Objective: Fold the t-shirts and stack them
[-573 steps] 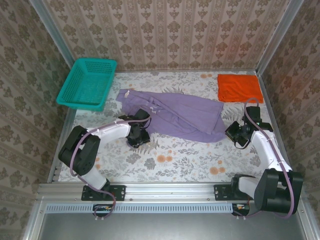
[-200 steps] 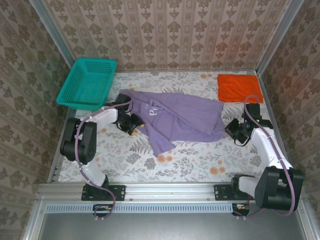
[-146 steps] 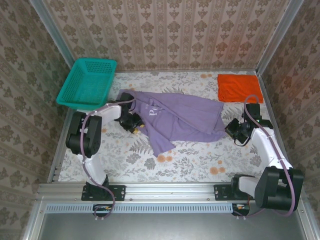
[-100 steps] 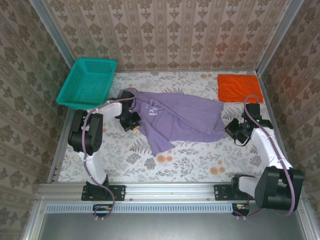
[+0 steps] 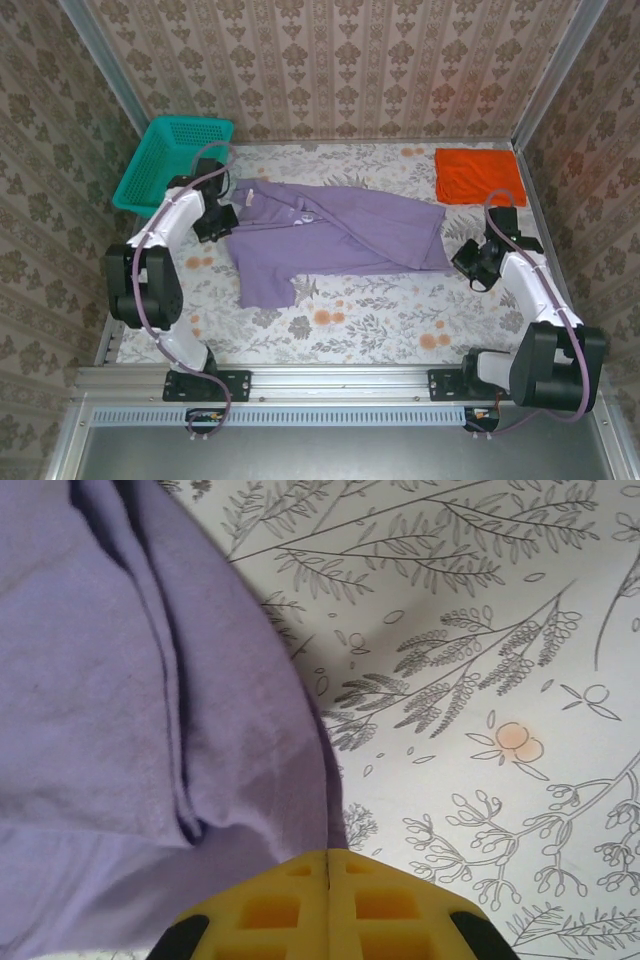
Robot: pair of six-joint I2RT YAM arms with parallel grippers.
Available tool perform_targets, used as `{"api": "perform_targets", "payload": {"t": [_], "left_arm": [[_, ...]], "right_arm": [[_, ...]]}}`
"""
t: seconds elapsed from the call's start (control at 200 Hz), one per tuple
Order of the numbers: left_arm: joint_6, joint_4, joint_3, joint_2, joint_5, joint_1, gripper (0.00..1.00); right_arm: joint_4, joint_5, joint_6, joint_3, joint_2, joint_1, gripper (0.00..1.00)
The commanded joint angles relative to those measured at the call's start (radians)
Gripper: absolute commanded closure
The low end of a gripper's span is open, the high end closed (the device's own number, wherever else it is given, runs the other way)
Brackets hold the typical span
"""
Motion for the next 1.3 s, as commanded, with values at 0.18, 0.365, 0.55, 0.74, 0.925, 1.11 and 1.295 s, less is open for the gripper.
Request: {"api": "perform_targets", "payload": {"t": [0.18,0.365,0.55,0.74,0.925,1.11,1.295], "left_arm": [[0.059,-0.104,0.026,0.013,0.061,0.031,0.44],[0.038,-0.123,-0.078,-0.096,0.154,0.038,0.43],[0.01,-0.135,-0.327,-0.254,0.284,0.045,0.62],[-0.044,-0.052,-0.532,-0.364,0.384,0.152,0.65],[-0.073,0.051,-0.627,-0.312,0.477,0.186,0.66],[-0.079,0.113,-0.619,-0.241,0.484,0.19,0.66],[-0.069,0.12,-0.598,-0.21,0.421,0.189,0.66]], "right_arm": [[0.042,0.025,0.064,-0.074,0.047,-0.007,1.0],[0.074,0.006,0.08,-0.126,0.035,-0.007,1.0],[0.105,-0.021,0.087,-0.153,0.025,-0.006,1.0],[0.122,-0.04,0.083,-0.16,0.03,-0.005,1.0],[0.129,-0.051,0.079,-0.157,0.041,-0.006,1.0],[0.131,-0.056,0.078,-0.163,0.037,-0.006,1.0],[0.126,-0.061,0.077,-0.171,0.016,-0.006,1.0]]}}
